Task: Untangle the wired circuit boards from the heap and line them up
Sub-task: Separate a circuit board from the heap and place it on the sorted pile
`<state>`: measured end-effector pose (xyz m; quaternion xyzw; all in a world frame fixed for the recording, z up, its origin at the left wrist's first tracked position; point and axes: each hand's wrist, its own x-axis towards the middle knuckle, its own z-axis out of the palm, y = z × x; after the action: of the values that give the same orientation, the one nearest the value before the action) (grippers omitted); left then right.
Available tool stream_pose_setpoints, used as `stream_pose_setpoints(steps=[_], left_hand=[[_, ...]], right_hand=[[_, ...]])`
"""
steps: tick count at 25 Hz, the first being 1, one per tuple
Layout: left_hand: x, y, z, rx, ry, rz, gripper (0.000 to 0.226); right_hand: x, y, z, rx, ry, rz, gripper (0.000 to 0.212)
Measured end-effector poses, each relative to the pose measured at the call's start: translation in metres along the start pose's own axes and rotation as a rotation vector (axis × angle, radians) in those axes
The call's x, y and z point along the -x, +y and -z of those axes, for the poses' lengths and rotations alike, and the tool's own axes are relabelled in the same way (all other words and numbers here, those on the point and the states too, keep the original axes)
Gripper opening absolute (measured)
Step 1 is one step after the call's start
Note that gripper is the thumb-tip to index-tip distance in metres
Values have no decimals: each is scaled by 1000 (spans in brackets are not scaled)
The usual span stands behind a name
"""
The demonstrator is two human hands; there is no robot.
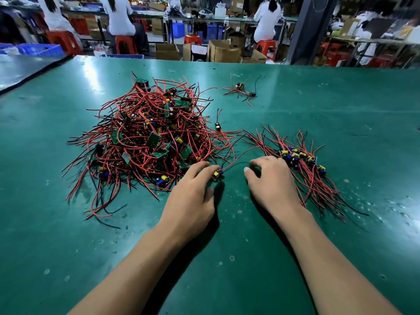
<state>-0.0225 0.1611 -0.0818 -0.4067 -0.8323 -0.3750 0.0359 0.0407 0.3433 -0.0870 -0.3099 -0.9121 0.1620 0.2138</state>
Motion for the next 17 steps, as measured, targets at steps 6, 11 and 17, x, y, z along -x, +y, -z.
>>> stream_pose_setpoints(steps=[6,11,17], left_hand=[[0,3,2,-78,-39,14,40],[1,1,3,-56,-11,31,35],[4,1,4,87,112,-38,20]], right_hand=[[4,-9,-2,-44,-2,47,23],[9,-21,4,-151,-176,31,29],[6,-28,13,-553,-485,-11,23]])
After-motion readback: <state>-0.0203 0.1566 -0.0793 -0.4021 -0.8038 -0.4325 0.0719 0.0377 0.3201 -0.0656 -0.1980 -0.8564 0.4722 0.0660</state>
